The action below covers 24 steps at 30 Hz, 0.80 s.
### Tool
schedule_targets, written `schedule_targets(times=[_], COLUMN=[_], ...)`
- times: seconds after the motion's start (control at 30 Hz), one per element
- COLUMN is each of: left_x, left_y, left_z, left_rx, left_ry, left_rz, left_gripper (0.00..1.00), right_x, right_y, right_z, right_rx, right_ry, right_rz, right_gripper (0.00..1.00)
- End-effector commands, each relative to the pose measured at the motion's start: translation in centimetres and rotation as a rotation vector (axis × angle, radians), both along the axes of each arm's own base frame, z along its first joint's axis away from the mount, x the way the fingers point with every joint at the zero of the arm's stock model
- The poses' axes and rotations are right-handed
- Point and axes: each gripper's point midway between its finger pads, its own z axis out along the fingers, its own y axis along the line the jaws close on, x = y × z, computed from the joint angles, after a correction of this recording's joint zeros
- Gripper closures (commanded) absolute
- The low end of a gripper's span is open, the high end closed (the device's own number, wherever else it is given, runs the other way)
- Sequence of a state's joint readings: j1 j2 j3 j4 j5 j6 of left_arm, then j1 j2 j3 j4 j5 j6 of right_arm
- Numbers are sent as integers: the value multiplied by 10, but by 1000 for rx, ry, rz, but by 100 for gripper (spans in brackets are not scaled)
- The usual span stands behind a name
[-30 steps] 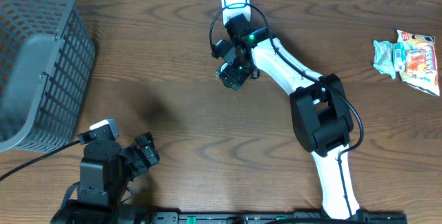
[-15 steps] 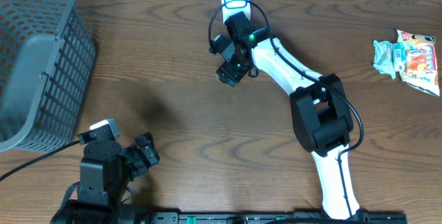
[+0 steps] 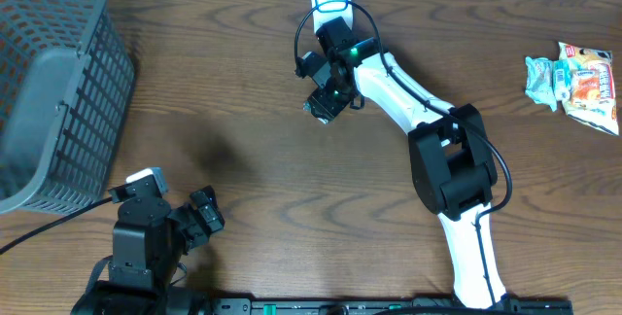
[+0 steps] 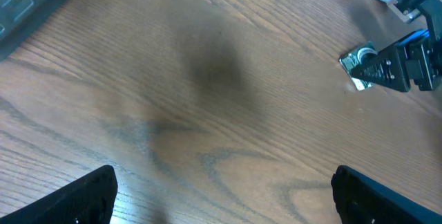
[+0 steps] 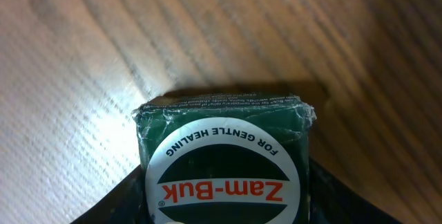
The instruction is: Scan the item barcode
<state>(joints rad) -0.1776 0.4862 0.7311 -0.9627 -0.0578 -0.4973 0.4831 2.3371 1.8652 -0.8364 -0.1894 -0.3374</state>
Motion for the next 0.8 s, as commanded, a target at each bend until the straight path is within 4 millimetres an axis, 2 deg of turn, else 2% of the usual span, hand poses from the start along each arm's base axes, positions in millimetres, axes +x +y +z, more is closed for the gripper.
schedule_targets(times=[0.0,0.1,0.27,0.43,0.5,0.63,0.77], left_x=[0,0,0,0,0,0,0], left_y=[1,1,1,1,1,1,1], left_z=[1,1,1,1,1,1,1], left_rx=[2,2,2,2,2,2,2], left_ry=[-5,-5,-5,-5,-5,-5,-5], left_rz=[2,3,3,3,3,2,3], left_gripper=[2,2,3,3,3,2,2], right_x=[24,49,84,131,146,170,189], right_y=[4,0,-4,-6,-7,-8,-12], right_z=[18,44,86,126,141,172,192], right_rx=[30,25,34,100,129,204,276], right_ry=[-52,-146,-293,-512,-595,-728,-824], right_rz=[-130,-214,-315,-436,-464,-507,-534], right_gripper=[59,55,56,59,53,54,53])
